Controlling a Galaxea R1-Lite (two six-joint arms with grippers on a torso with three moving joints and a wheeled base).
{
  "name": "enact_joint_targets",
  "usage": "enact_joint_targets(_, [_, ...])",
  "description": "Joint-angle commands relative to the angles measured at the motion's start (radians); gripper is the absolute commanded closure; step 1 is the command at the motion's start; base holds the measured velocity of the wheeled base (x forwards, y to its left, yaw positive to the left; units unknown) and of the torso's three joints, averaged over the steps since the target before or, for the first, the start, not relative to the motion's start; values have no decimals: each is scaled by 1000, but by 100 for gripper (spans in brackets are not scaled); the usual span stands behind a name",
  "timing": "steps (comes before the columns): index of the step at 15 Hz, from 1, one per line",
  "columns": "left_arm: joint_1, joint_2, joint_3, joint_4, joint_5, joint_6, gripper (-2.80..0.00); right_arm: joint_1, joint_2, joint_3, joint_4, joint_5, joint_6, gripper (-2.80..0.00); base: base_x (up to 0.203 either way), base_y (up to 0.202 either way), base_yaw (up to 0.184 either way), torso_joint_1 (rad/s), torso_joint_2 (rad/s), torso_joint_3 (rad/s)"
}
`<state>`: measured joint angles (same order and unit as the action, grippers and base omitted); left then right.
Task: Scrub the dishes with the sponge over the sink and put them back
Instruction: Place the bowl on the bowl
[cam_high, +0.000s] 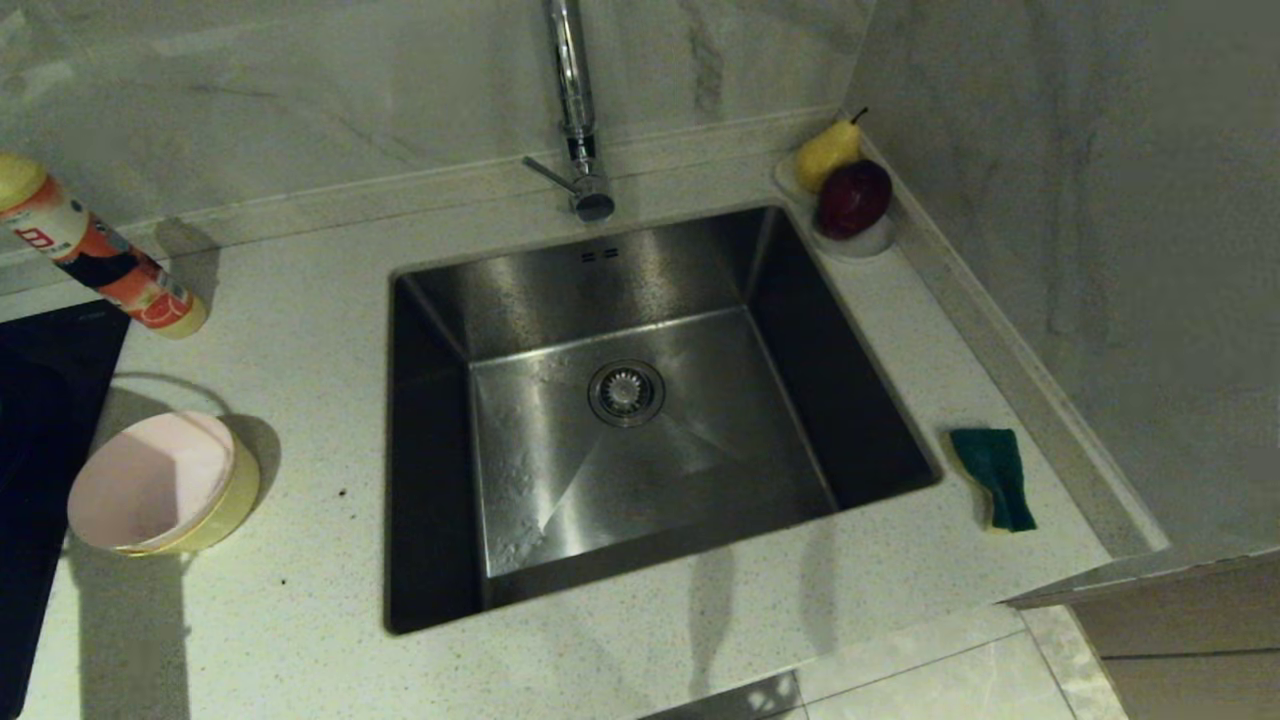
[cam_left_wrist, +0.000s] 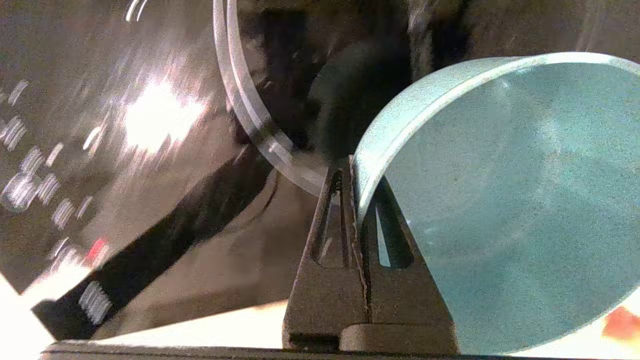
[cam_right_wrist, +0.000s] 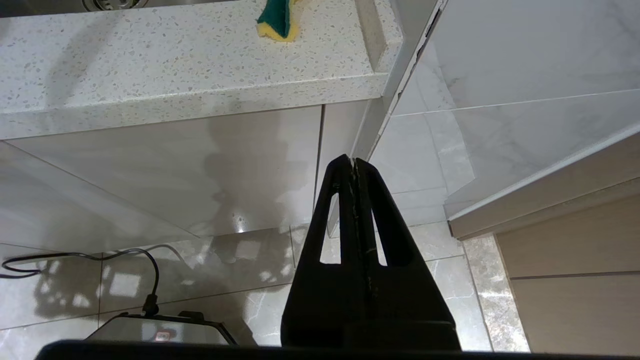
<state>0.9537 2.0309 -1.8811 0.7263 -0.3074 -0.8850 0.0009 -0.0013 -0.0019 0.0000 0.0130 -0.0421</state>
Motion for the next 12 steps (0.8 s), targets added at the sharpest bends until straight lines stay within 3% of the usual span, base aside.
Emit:
enact_joint_targets(1, [-14, -62, 0, 94, -5, 36, 0, 1, 0, -1, 0, 1, -1, 0, 0, 0, 0, 0, 0, 0])
enact_joint_targets(3, [-21, -106, 3, 153, -7, 78, 0, 0, 0, 0, 0, 1, -1, 0, 0, 0, 0, 0, 0, 0])
enact_joint_targets(7, [-46, -192, 15, 250, -71, 207, 0, 1, 0, -1, 0, 1, -1, 0, 0, 0, 0, 0, 0, 0])
enact_joint_targets(12, [-149, -244, 14, 266, -65, 245, 0, 1, 0, 0, 0, 1, -1, 0, 0, 0, 0, 0, 0, 0])
